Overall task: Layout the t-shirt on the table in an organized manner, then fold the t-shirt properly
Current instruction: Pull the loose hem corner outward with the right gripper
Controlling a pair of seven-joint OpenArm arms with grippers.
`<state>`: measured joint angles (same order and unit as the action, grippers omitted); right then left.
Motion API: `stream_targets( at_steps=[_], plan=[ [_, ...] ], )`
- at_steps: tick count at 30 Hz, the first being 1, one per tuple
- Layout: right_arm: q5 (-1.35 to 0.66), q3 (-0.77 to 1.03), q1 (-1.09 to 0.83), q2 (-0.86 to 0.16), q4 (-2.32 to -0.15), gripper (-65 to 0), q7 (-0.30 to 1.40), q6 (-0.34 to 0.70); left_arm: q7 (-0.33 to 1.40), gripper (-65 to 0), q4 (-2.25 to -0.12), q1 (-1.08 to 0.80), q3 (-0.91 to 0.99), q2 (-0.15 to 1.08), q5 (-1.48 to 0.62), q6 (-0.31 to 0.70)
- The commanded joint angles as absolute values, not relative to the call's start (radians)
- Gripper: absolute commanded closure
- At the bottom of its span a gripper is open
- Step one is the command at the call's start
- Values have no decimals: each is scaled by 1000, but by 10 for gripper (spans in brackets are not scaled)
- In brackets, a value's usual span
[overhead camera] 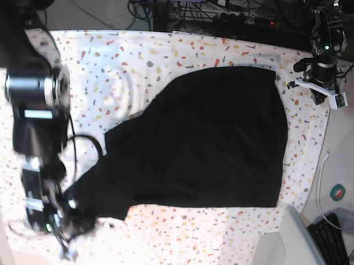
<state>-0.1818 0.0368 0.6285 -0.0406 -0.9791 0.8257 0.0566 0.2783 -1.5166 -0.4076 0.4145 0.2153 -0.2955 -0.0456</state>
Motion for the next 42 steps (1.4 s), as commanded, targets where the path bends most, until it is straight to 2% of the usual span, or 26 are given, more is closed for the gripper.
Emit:
stream_targets(
  at_steps=[1, 4, 7, 18, 21, 22, 24, 25, 33, 42],
  plan=[
    [-188, 39, 584, -51, -1058, -194, 843, 38, 257, 0, -1532, -409, 417, 220, -297, -47],
    [-188, 35, 409, -53, -1219, -236, 846, -12, 257, 0, -1532, -401, 415, 193, -297, -47],
    [-189, 35, 314, -42, -1231, -282, 843, -13, 257, 0, -1534, -400, 415, 177, -297, -47],
    [-189, 33, 225, -7, -1162, -282, 777, -13, 257, 0, -1535, -403, 387, 174, -297, -47],
    [-189, 33, 217, -7, -1133, -206, 719, -13, 257, 0, -1541, -404, 387, 173, -298, -47],
    [-189, 33, 214, -7, -1133, -164, 710, -13, 257, 0, -1541, -404, 387, 173, -298, -47],
    [-189, 33, 200, -7, -1135, -32, 684, -13, 257, 0, -1537, -404, 387, 173, -298, -47],
    [-191, 33, 197, -5, -1135, 0, 664, -13, 257, 0, -1537, -406, 387, 173, -298, -47],
    [-191, -4, 183, 48, -1135, 0, 627, -13, 255, 0, -1537, -407, 390, 173, -298, -47],
    [-189, -76, 202, 48, -1136, 0, 628, -22, 255, 0, -1541, -407, 395, 173, -298, -47]
  ],
)
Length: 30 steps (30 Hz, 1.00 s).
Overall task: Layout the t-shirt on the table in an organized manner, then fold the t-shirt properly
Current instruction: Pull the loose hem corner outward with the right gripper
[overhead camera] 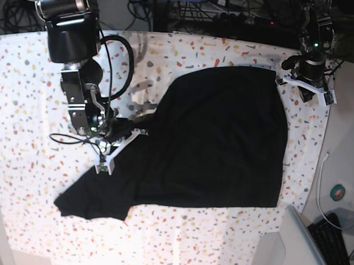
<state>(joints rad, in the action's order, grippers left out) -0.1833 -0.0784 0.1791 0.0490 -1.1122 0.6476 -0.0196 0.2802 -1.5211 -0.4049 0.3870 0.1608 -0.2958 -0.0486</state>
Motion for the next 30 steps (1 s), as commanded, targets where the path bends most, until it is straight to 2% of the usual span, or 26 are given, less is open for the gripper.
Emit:
stream_targets(
  at_steps=[1, 4, 7, 20, 23, 27, 30],
  plan=[
    [-188, -76, 197, 45, -1170, 0, 636, -45, 255, 0, -1541, -409, 395, 173, -298, -47],
    [-188, -85, 188, 25, -1279, 0, 707, -143, 255, 0, -1535, -409, 397, 174, -298, -47],
    [-188, -85, 199, 25, -1305, 0, 720, -148, 255, 0, -1537, -409, 397, 174, -298, -47],
    [-189, -77, 239, 73, -975, 0, 573, -148, 255, 0, -1540, -407, 397, 173, -298, -47],
    [-191, -76, 223, 36, -984, 0, 575, -151, 255, 0, -1541, -409, 398, 173, -298, -47],
    [-188, -74, 114, -25, -1113, 0, 616, -153, 255, 0, -1546, -415, 400, 173, -298, -47],
    [-188, 13, 41, -68, -1161, 0, 619, -153, 255, 0, -1630, -463, 401, 171, -298, -47]
  ],
)
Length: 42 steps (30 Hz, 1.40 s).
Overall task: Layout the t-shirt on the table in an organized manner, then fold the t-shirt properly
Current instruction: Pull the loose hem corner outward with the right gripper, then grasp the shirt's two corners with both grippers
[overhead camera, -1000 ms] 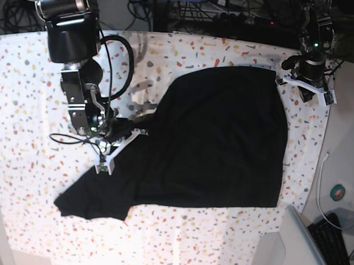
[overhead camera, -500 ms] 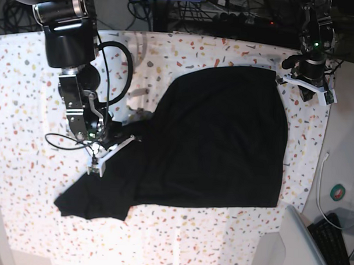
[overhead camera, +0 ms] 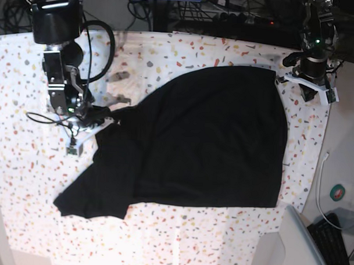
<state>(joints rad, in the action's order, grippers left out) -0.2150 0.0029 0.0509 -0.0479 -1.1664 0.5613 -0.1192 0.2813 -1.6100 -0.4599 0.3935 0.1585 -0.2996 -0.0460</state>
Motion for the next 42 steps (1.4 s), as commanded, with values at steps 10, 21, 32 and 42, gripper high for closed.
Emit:
stream_targets(
  at_steps=[10, 21, 32, 42],
  plan=[
    [-188, 271, -268, -108, -1366, 0, 621, -153, 255, 0, -1684, -472, 357, 173, -300, -47],
    [-188, 286, -317, -124, -1756, 0, 621, -151, 257, 0, -1584, -338, 48, 142, -289, -53],
    [-188, 278, 4, -216, -1283, 0, 619, -45, 252, 0, -1372, -251, 56, 104, -288, -54],
    [-188, 400, 18, -226, -1064, 0, 622, -39, 252, 0, -1273, -236, 148, 177, -288, -54]
  ],
)
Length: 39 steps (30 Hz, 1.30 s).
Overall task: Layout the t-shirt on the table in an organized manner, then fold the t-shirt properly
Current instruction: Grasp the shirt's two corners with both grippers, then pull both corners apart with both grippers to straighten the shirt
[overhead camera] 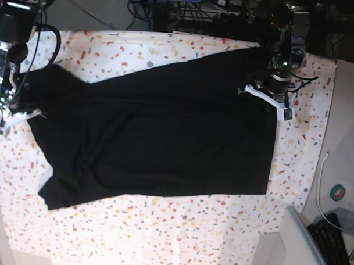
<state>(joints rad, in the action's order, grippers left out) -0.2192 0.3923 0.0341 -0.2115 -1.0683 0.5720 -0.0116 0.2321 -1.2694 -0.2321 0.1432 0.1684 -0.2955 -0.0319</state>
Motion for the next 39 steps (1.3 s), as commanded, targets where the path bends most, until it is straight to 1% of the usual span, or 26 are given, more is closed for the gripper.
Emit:
stream_targets(
  at_steps=[1, 4, 9, 12, 14, 16, 18, 19, 21, 22, 24, 25, 26, 27, 28, 31, 33, 35, 39],
  plan=[
    [-188, 433, 4, -217, -1070, 0, 624, -39, 252, 0, -1273, -236, 159, 177, -288, -54],
    [-188, 478, -65, -176, -1164, 0, 673, -39, 252, 0, -1273, -231, 183, 177, -288, -53],
    [-188, 410, -188, -94, -1445, 0, 687, -39, 254, 0, -1280, -194, 171, 171, -288, -53],
    [-188, 407, -220, -79, -1593, 0, 734, -39, 255, 0, -1313, -180, 150, 173, -297, -53],
    [-188, 409, -228, -77, -1696, 0, 771, -38, 255, 0, -1372, -186, 163, 173, -297, -53],
    [-191, 409, -239, -82, -1765, 0, 777, -33, 257, 0, -1435, -217, 205, 176, -298, -53],
    [-191, 409, -223, -82, -1784, 0, 780, -33, 257, 0, -1488, -251, 269, 174, -300, -47],
    [-193, 409, -206, -84, -1778, -26, 780, -31, 257, 0, -1504, -275, 295, 174, -300, -47],
    [-193, 409, -168, -84, -1730, -240, 782, 4, 257, -5, -1527, -321, 335, 174, -300, -38],
    [-193, 409, -154, -84, -1704, -324, 782, 39, 257, -58, -1532, -338, 351, 174, -303, -24],
    [-193, 409, -130, -81, -1659, -455, 782, 133, 257, -176, -1529, -377, 384, 179, -354, 24],
    [-193, 409, -120, -79, -1635, -500, 782, 180, 257, -240, -1526, -394, 406, 180, -406, 65],
    [-193, 410, -114, -77, -1613, -516, 776, 220, 259, -293, -1524, -417, 430, 193, -467, 108],
    [-193, 410, -108, -77, -1593, -509, 774, 246, 266, -344, -1524, -443, 444, 208, -530, 142],
    [-193, 423, -97, -77, -1573, -492, 766, 246, 291, -388, -1526, -463, 453, 223, -599, 170],
    [-193, 512, -59, -74, -1486, -428, 730, 246, 343, -469, -1527, -506, 461, 259, -762, 245],
    [-193, 547, -33, -84, -1419, -408, 723, 254, 348, -494, -1529, -532, 461, 262, -812, 255],
    [-191, 565, -16, -105, -1359, -413, 720, 254, 348, -507, -1537, -552, 461, 257, -819, 257],
    [-193, 564, -2, -134, -1283, -410, 708, 257, 351, -507, -1537, -572, 452, 232, -823, 259]
  ],
)
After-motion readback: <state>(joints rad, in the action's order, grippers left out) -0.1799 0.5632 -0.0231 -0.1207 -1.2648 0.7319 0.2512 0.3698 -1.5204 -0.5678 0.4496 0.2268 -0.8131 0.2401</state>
